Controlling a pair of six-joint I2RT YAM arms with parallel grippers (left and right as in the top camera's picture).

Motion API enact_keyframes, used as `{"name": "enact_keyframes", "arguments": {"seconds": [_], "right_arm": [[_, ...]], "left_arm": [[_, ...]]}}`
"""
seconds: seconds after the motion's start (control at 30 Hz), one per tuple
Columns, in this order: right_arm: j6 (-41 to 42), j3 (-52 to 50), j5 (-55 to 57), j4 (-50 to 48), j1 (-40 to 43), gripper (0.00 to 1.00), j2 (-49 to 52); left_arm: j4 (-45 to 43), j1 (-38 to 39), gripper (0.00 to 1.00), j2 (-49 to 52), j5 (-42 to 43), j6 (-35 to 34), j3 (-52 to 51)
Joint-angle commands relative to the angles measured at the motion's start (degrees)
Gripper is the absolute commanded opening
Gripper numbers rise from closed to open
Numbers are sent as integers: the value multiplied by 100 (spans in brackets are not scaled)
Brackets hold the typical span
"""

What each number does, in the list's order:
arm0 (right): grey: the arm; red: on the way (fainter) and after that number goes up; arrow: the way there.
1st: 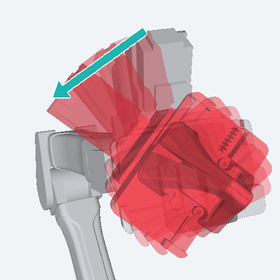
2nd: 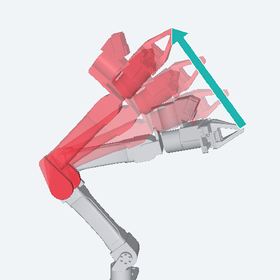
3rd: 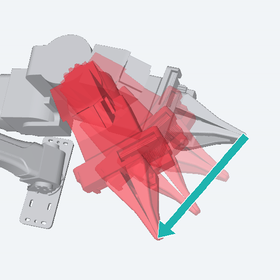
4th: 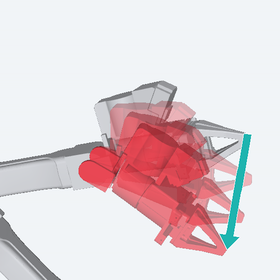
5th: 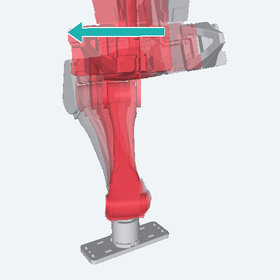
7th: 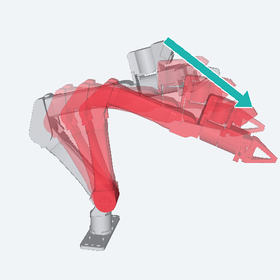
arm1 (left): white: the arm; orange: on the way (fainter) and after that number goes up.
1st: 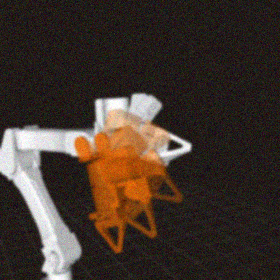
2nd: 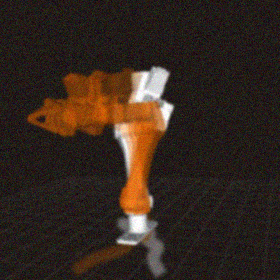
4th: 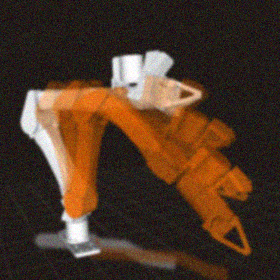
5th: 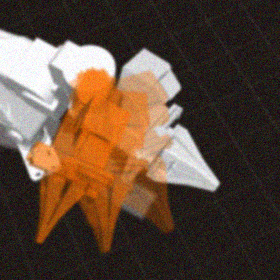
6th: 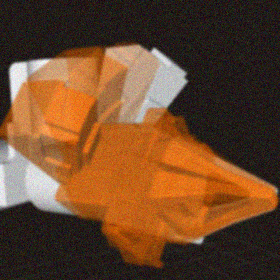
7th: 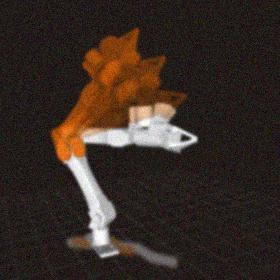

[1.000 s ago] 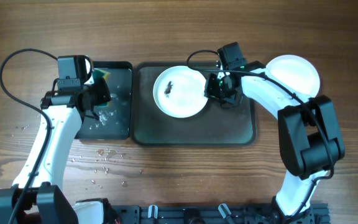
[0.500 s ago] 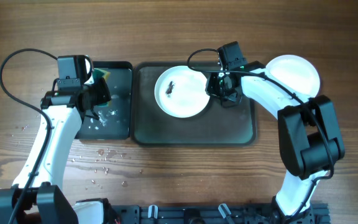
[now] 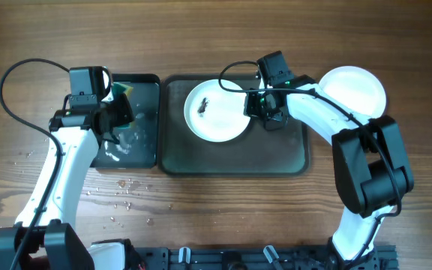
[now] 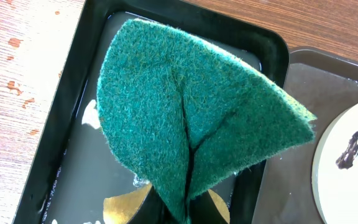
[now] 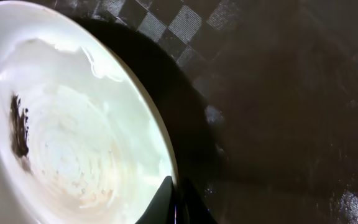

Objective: Clean dirty plates on tray and stack at the side
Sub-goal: 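Move the sponge right over the held plate with the left gripper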

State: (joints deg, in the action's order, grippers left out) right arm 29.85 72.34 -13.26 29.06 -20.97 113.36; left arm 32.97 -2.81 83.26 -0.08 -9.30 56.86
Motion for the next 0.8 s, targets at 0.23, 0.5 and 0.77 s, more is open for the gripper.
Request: {"name": "enact_keyframes", "arguments": {"seconds": [0.23,0.5,0.77], "right_arm": [[-896,-9,-584,-136,-170,5,-107],[-881,-9,-621,-133,-249,4,-107],[-870,-9,-678,-162,-291,4,-107]], "left_arm": [[-46,-31,4,28,68,-7,111],[-46,-31,4,28,68,-7,111],[-4,-31,4,28,-136,-7,160]]}}
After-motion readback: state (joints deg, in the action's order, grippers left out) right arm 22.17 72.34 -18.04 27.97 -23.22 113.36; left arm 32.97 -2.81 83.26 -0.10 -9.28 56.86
